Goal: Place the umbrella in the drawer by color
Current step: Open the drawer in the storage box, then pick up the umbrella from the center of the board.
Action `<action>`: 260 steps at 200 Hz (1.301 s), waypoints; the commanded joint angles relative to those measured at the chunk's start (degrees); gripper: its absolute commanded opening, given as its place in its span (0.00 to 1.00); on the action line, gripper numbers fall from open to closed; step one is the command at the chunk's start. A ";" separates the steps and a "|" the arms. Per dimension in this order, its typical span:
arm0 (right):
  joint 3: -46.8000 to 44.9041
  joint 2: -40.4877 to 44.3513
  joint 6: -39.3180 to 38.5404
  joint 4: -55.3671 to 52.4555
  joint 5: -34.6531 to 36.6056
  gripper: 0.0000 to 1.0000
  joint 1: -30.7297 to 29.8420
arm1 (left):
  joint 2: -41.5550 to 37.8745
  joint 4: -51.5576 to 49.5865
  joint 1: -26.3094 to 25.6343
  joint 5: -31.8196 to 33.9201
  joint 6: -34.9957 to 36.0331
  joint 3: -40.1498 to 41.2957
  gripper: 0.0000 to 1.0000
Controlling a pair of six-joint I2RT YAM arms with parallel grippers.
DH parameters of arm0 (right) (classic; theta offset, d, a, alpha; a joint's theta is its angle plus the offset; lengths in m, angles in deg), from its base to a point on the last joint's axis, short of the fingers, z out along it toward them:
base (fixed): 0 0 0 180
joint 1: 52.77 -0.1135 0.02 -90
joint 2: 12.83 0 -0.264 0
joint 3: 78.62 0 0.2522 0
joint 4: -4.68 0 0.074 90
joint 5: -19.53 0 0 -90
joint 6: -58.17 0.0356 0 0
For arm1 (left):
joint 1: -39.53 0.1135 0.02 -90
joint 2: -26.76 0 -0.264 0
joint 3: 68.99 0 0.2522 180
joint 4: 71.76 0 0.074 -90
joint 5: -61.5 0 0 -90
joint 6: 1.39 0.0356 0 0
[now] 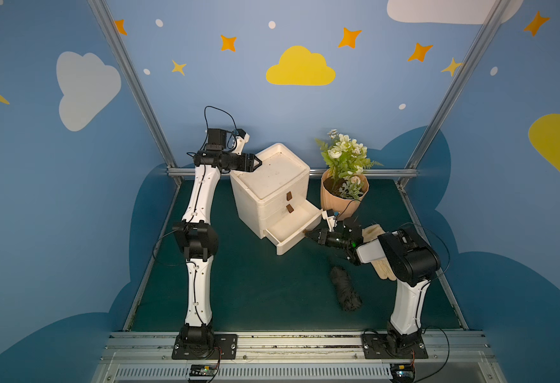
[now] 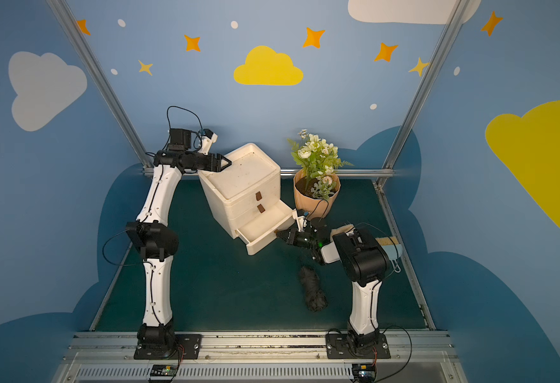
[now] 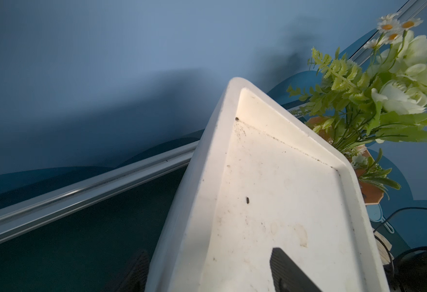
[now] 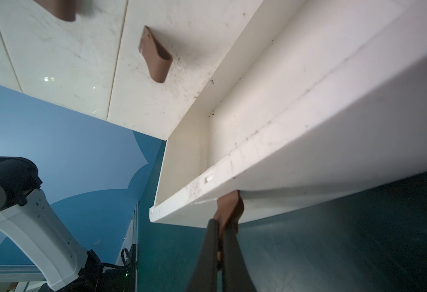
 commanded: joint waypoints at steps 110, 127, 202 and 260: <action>2.91 31.37 -17.19 -54.69 19.67 0.80 1.27 | -10.68 -1.45 -1.61 11.24 -2.41 -0.81 0.97; 7.52 35.96 -21.88 -70.26 26.09 0.85 0.40 | -14.54 -1.64 -1.61 10.41 -2.11 1.82 0.98; 13.07 43.20 -19.98 -104.91 43.89 0.90 -11.58 | -53.22 26.06 -5.01 14.10 -8.66 57.42 1.00; 10.93 40.65 -16.39 -111.91 46.35 0.90 -18.15 | -74.01 33.30 -5.46 13.65 -16.31 84.70 1.00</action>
